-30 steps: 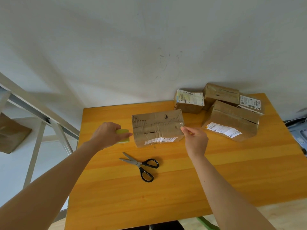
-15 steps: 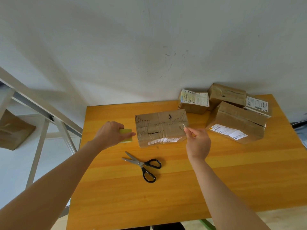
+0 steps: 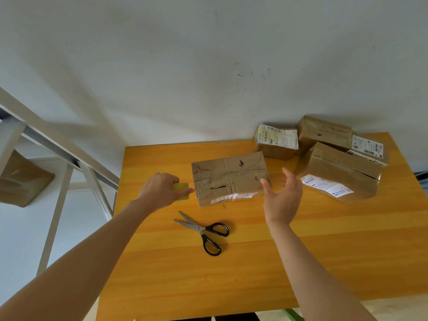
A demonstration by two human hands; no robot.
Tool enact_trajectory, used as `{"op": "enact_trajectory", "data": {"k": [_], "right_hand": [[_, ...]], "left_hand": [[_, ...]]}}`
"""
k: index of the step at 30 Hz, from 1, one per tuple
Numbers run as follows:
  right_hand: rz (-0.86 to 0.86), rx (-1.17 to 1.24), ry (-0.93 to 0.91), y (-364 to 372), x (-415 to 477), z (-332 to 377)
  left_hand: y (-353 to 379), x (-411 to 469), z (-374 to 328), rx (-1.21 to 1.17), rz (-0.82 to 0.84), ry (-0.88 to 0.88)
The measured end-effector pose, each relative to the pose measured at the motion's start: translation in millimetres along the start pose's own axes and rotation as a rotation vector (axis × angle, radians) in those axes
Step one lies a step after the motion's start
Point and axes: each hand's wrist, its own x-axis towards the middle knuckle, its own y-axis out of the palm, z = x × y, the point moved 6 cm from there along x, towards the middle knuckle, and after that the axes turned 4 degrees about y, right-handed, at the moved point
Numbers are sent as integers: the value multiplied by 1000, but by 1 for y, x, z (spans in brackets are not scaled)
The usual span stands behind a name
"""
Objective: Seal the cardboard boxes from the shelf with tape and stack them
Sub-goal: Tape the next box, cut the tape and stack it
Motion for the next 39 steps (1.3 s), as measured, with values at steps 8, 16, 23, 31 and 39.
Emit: {"op": "enact_trajectory", "data": {"k": [8,16,23,31,39], "right_hand": [[184,-231,-473,17,-23,22],[418,-512,-529,47,-38,9],[526,-565,-645,66,-67,22],[630,-545,-948,92,-121,53],[584,-536,-914,92,-120,59]], "left_hand": [[5,-3,-1,-51,-4,2],[11,-7,2,-175,-18,-16],[12,-6,2,-215,-17,-20],[11,-8,0,-213,-24,1],[9,-10,1,-229,88,79]]}}
